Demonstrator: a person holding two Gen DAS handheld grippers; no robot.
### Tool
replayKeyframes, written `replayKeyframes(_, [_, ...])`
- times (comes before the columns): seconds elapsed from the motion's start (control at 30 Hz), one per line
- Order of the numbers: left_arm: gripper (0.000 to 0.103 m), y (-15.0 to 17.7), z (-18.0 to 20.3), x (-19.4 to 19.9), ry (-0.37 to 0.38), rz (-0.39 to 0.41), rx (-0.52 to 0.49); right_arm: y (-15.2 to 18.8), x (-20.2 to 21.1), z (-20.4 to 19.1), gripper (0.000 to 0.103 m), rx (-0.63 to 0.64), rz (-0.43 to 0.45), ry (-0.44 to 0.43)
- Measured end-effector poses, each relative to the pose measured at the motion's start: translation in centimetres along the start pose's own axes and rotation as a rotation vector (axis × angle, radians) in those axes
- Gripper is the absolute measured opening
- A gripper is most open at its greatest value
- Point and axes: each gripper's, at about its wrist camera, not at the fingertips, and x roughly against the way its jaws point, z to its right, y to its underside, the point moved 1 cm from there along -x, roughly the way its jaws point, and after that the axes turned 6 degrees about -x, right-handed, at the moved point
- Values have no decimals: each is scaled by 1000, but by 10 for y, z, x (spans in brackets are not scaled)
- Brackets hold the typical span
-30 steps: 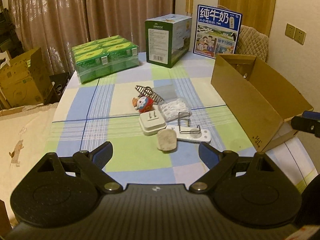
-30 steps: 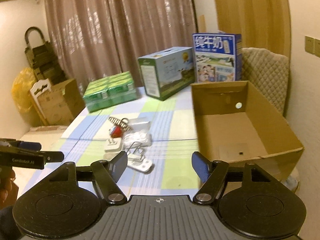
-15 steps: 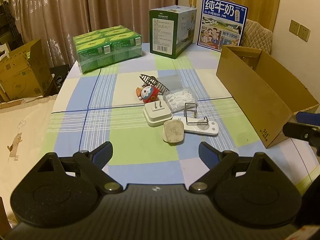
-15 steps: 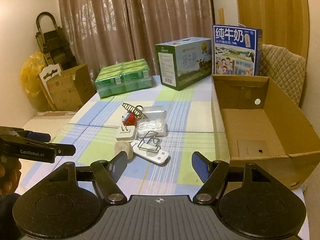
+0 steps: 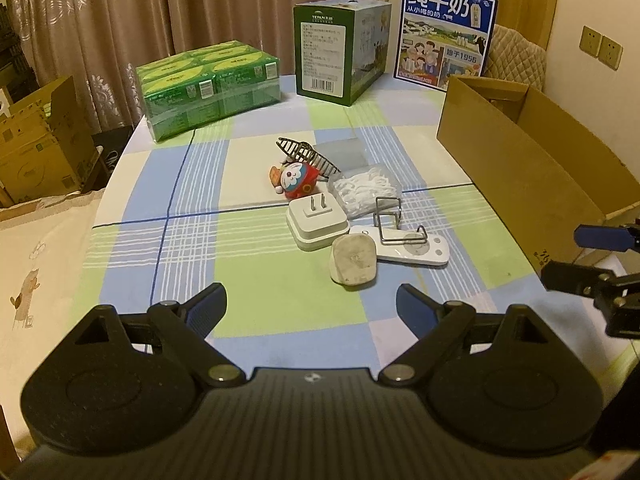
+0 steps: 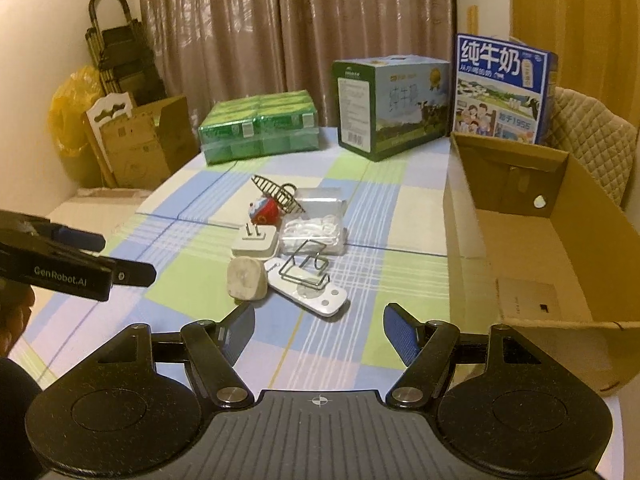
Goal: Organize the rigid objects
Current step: 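Grasp the white Midea remote with the right tool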
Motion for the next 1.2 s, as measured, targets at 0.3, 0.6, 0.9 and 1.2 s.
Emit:
replayKeyframes(0.3, [89, -4, -5, -49, 34, -39, 22, 5, -58, 9, 68, 74, -60, 0])
replayKeyframes(0.6, [89, -4, 5, -97, 50, -36, -41, 13, -121, 16, 68, 193, -92, -16])
replayKeyframes(0.9, [89, -2, 3, -122, 114, -23, -12, 15, -162, 18, 68, 299, -95, -66])
replayKeyframes(1.2, [89, -1, -3, -126, 113, -25, -1, 8, -176, 19, 53, 320, -100, -136])
